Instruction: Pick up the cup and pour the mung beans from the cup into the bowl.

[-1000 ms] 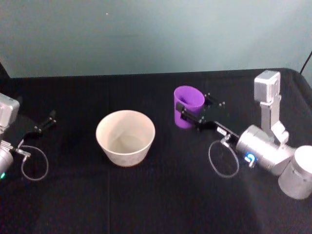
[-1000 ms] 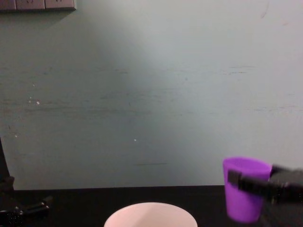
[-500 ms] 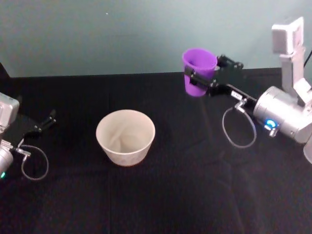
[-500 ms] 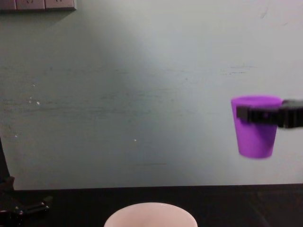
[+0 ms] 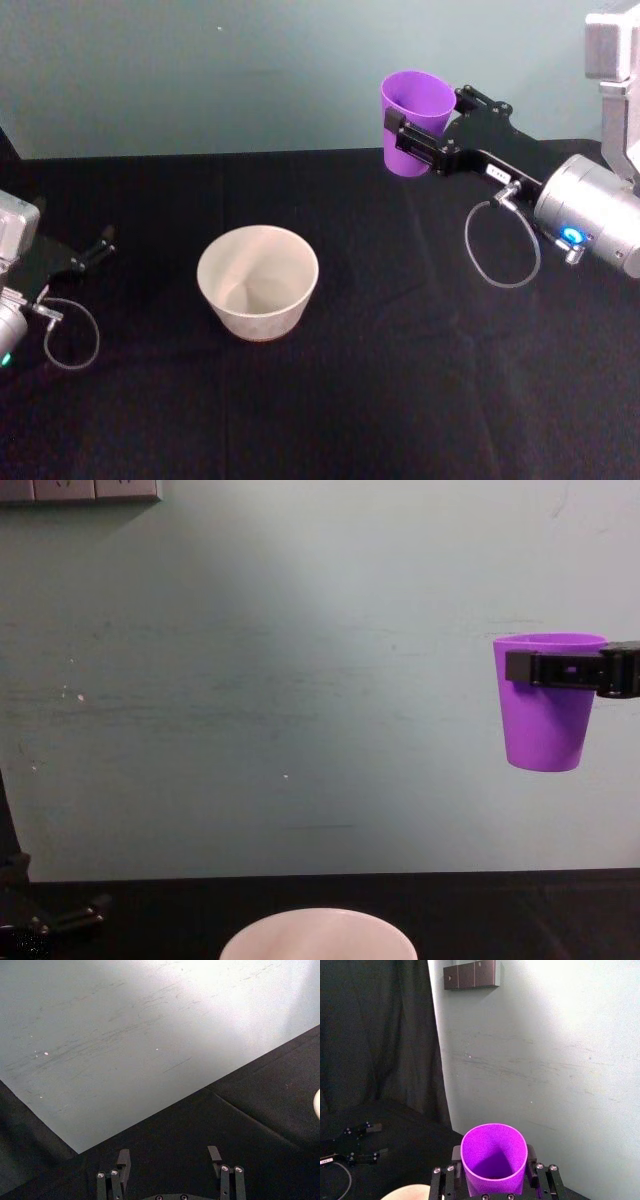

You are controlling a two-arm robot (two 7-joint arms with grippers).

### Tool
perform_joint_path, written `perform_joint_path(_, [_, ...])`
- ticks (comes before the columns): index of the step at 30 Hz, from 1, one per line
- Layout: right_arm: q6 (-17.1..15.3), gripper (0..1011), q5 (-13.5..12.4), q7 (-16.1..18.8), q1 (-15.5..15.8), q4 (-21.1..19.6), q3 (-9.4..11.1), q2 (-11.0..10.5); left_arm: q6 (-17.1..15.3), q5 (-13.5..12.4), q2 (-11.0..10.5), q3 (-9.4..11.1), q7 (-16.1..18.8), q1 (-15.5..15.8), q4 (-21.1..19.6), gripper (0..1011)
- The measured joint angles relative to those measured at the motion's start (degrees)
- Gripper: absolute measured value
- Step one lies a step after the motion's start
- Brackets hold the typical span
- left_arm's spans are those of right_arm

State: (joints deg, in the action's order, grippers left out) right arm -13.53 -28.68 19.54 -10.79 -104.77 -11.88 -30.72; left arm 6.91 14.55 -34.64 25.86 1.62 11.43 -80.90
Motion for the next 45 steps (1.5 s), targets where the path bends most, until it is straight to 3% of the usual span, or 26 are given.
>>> perform_joint_path(45, [-0.04, 732, 0.35, 0.04, -0.07, 0.27, -0.11, 0.11, 0.00, 0.00, 0.00, 0.00, 0.00, 0.00, 0.00, 1000])
